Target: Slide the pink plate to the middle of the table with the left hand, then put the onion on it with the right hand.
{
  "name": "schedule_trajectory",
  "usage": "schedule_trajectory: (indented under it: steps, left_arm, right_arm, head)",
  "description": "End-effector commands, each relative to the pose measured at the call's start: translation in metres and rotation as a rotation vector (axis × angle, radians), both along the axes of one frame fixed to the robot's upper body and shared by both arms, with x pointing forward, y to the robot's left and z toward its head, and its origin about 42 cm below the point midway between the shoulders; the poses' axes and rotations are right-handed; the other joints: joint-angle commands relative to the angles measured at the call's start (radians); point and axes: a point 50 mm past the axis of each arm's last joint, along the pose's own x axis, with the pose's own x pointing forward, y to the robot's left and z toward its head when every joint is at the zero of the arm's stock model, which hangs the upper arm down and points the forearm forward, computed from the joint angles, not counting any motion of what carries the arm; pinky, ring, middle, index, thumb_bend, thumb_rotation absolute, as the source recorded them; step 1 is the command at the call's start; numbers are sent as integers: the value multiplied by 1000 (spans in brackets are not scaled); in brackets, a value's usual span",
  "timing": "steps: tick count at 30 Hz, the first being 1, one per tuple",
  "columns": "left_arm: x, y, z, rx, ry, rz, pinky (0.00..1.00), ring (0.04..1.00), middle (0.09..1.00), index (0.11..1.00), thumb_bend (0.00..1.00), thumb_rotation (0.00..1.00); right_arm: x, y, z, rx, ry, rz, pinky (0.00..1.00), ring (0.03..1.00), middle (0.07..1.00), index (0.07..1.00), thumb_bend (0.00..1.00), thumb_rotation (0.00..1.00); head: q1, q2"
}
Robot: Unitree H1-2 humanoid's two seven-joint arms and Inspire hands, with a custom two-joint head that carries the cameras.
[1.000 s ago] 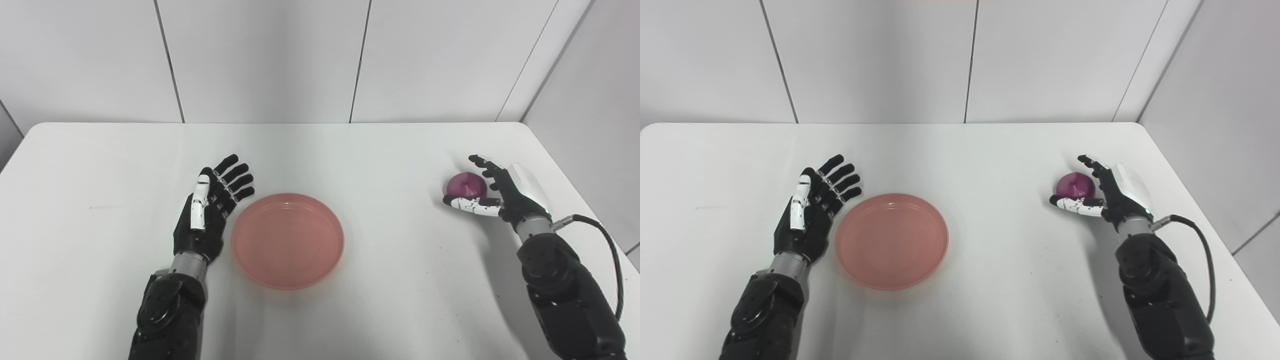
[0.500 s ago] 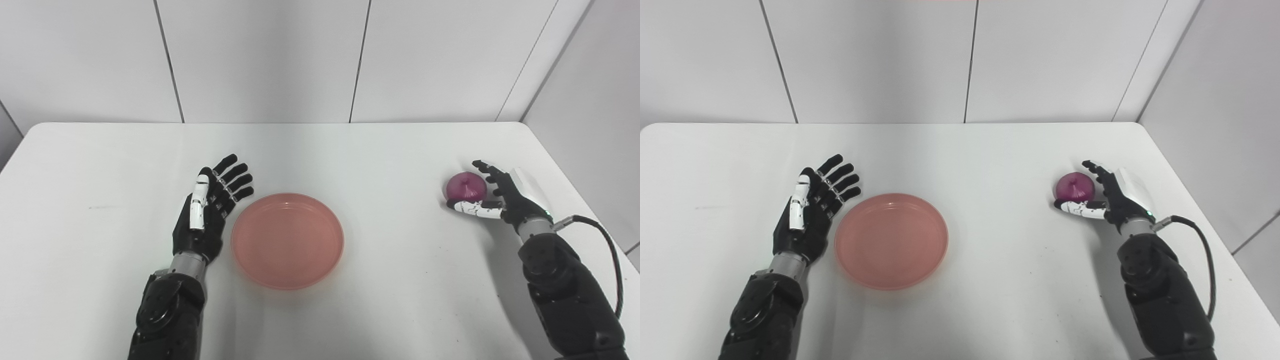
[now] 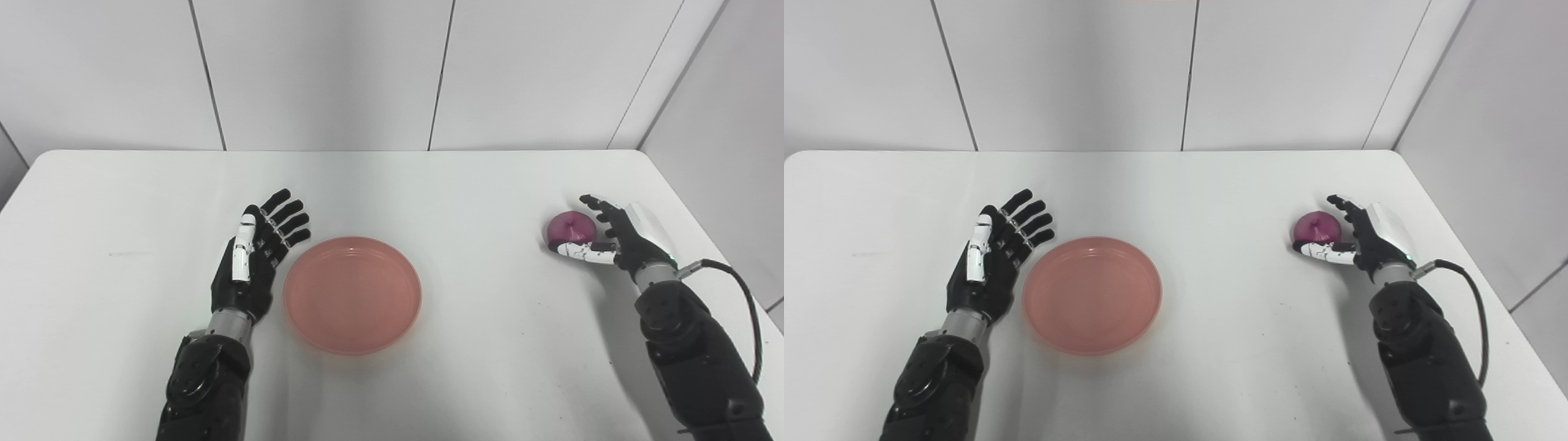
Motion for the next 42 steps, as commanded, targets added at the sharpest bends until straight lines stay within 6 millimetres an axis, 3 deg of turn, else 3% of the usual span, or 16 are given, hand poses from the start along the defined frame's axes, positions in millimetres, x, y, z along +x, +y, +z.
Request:
schedule_trajectory:
  steps: [1,14,24,38,42]
  left_arm:
    - [-3,4,-10,8,53,7,743,773,783,772,393,1000]
    - [-4,3,-10,6,52,8,740,770,782,770,398,1000]
    - [-5,3,-9,2,57,9,740,771,783,771,400,1000]
    - [-5,2,-8,-6,58,6,746,777,788,776,401,1000]
    - [-5,2,-7,-5,60,9,743,774,786,774,401,1000]
  right_arm:
    - [9,-5,25,-28,-64,-3,733,838,871,863,1000,420]
    - [12,-3,28,-33,-44,-4,628,743,801,820,1000,390]
    - [14,-1,27,-18,-36,8,660,741,781,789,984,307]
    - [21,8,24,-59,-1,63,555,604,646,654,950,279]
    - [21,11,25,-56,-20,75,524,570,606,598,940,219]
  head:
    - [0,1]
    - [2,4]
    - [4,6]
    - [4,8]
    - [2,9]
